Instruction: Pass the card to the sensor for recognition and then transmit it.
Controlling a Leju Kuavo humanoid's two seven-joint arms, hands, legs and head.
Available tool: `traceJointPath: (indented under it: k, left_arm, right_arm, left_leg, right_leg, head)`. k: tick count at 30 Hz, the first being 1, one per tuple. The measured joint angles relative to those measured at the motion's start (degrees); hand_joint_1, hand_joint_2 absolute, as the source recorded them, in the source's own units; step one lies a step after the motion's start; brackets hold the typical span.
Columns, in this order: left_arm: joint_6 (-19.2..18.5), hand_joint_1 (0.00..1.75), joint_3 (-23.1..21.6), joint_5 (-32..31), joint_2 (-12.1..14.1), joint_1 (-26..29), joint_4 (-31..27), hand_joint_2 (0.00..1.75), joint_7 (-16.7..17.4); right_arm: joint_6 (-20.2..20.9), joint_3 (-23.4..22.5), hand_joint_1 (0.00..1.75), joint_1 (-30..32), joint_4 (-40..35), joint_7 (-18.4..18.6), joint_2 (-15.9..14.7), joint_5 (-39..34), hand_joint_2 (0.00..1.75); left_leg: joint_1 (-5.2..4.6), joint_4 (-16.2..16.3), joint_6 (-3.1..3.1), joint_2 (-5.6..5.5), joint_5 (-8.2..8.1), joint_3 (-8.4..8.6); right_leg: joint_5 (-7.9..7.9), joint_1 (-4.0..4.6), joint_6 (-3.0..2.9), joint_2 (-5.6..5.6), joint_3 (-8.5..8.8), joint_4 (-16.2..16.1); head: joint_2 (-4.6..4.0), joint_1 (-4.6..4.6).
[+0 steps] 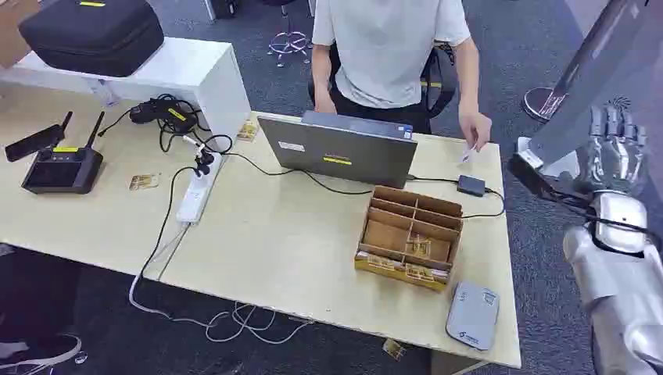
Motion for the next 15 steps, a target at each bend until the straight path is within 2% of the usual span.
traceJointPath:
  k: [3,7,8,10,13,15]
  left_arm:
    - [1.61,0.0,-0.04,-1.14,-0.37,-0.45,0.0,1.75,-1.46]
    - [6.18,0.0,-0.81,-3.65,-1.03,-0.97,0.0,1.75,-7.36]
    - [6.51,0.0,-1.11,-4.0,-1.11,-1.05,0.0,1.75,-7.85]
    - [6.03,0.0,-1.44,-4.24,-1.31,-1.08,0.02,1.75,-7.96]
    - [2.15,0.0,-1.46,-2.8,-1.46,-1.34,0.02,1.75,-7.0]
    - [0.98,0.0,-1.46,-2.18,-1.49,-1.35,0.04,1.75,-6.45]
  right_arm:
    - [1.74,3.22,0.0,-1.89,-0.78,1.76,2.66,0.83,1.75]
    - [2.18,6.83,0.0,-3.38,-1.53,2.88,4.63,0.83,1.75]
    - [2.18,7.25,0.0,-3.6,-1.57,2.88,4.82,0.8,1.75]
    - [2.14,7.98,0.0,-3.83,-1.7,2.64,5.33,0.8,1.75]
    - [2.07,9.11,0.0,-4.04,-1.68,2.1,6.0,0.8,1.75]
    - [1.94,9.65,0.0,-4.22,-1.64,2.1,6.4,0.8,1.75]
  left_leg:
    - [0.01,0.0,-0.02,0.01,0.01,0.03]
    - [0.05,0.0,-0.02,-0.25,0.11,-0.02]
    - [0.05,0.0,-0.02,-0.34,0.11,-0.04]
    - [0.04,0.0,-0.02,-0.28,0.11,-0.07]
    - [0.02,0.0,-0.01,-0.23,0.1,-0.07]
    - [0.01,0.01,-0.01,-0.18,0.1,-0.05]
  right_leg:
    - [0.01,0.0,-0.01,0.02,-0.01,0.0]
    - [0.01,0.02,-0.02,-0.23,0.01,0.0]
    - [0.01,0.04,-0.02,-0.32,0.01,0.0]
    - [0.02,0.04,-0.02,-0.26,0.01,0.0]
    - [0.03,0.03,-0.01,-0.21,0.01,-0.02]
    - [0.03,0.02,-0.01,-0.18,0.0,-0.03]
  head:
    - [0.0,0.02]
    - [0.0,0.02]
    - [0.0,0.02]
    - [0.0,0.02]
    - [0.0,0.02]
    - [0.0,0.0]
